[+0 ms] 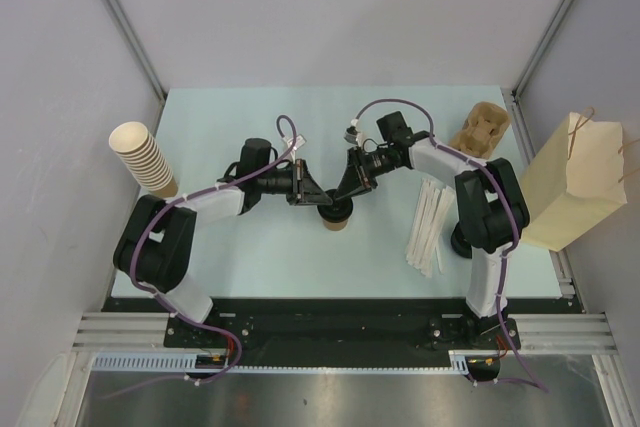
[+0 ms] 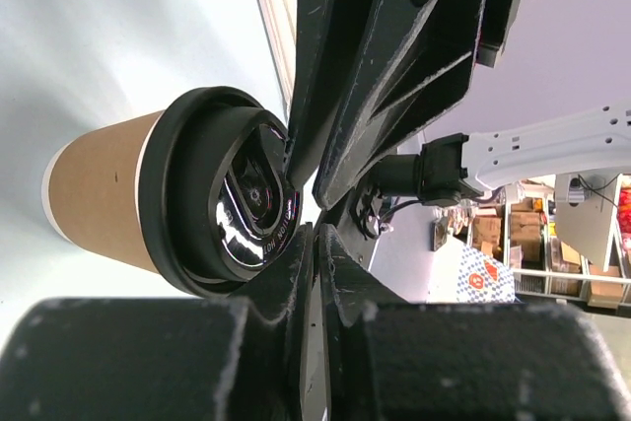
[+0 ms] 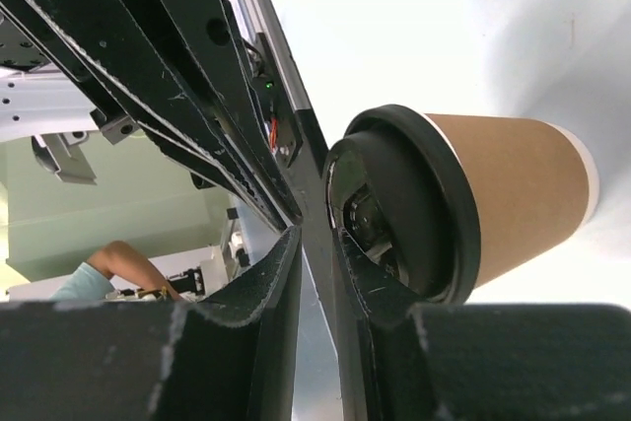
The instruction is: Pack the takeout coffee
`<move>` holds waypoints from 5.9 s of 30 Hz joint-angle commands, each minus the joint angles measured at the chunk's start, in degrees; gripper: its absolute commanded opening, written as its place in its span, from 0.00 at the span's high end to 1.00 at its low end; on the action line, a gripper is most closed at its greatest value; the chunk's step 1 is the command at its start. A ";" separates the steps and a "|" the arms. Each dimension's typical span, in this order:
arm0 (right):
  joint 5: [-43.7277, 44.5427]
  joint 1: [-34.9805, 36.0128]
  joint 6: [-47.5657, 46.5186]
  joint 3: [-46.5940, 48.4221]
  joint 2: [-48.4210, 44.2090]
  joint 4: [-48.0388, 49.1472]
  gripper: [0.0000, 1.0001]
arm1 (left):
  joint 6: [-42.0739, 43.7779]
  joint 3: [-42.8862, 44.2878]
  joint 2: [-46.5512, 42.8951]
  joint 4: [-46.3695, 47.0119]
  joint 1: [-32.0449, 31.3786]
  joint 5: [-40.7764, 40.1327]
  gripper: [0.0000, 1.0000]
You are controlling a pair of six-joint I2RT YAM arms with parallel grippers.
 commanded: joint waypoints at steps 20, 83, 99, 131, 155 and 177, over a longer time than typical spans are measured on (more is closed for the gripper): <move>4.58 0.93 0.88 -0.31 7.04 -0.29 0.80 | 5.29 2.86 7.78 -5.80 -0.50 -6.99 0.92; -3.76 0.76 3.78 -2.94 -1.31 4.81 0.79 | -6.66 1.45 -0.31 7.99 -0.76 0.74 0.91; -2.27 -0.74 5.18 -2.94 0.54 5.95 0.80 | -6.57 -3.38 -1.98 8.43 -3.57 0.92 0.89; 1.07 0.75 5.80 -2.95 7.13 6.75 0.82 | 0.54 -1.36 5.40 -2.55 -6.65 -10.75 0.93; 2.13 0.93 5.27 -5.67 10.47 8.05 0.83 | -2.36 -6.81 12.00 -8.35 -1.91 -22.09 0.99; -4.82 2.95 14.14 -5.76 -3.23 21.14 0.63 | 4.82 -1.37 -13.99 -8.60 -5.60 -6.46 0.31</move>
